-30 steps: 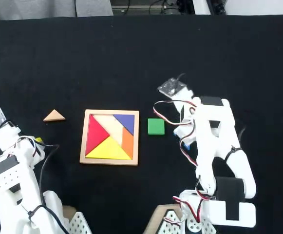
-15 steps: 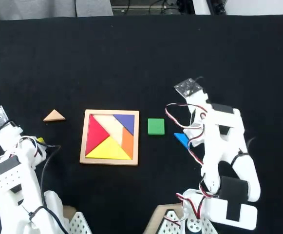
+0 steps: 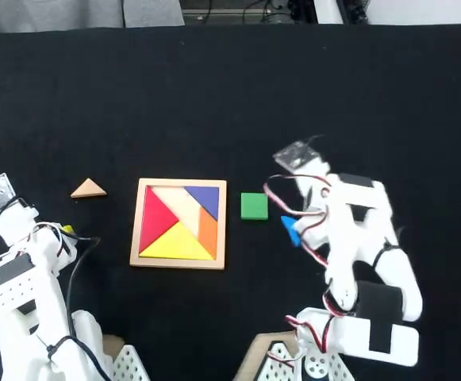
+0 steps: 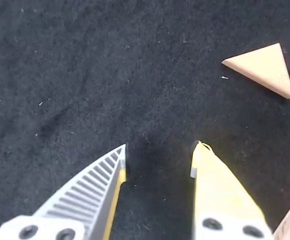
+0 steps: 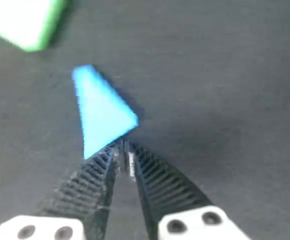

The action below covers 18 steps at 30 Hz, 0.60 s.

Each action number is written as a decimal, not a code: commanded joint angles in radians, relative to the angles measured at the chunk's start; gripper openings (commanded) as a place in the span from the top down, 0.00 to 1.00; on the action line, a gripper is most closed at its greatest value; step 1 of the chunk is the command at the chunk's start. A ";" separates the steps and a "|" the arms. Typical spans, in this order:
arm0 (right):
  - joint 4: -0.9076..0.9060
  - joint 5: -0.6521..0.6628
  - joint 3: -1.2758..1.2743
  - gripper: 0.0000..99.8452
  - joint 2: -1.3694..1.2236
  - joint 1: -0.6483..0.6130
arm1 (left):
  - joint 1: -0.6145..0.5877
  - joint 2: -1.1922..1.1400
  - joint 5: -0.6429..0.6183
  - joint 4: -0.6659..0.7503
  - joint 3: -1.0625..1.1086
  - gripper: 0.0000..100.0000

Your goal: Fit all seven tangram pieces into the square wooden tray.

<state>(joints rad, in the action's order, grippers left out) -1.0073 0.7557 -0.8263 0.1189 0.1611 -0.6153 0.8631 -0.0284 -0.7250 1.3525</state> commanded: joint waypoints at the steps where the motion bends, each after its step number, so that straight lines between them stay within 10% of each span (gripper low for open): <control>1: -0.055 0.008 0.004 0.99 0.004 -0.081 | 0.013 0.017 0.005 0.018 -0.010 0.78; 18: 0.115 -0.135 0.099 0.99 -0.005 -0.307 | 0.013 0.017 0.006 0.020 -0.010 0.78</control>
<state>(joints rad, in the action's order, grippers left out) -0.9505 0.6314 -0.7756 0.1097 -0.1381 -0.6153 0.8631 -0.0284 -0.7250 1.3525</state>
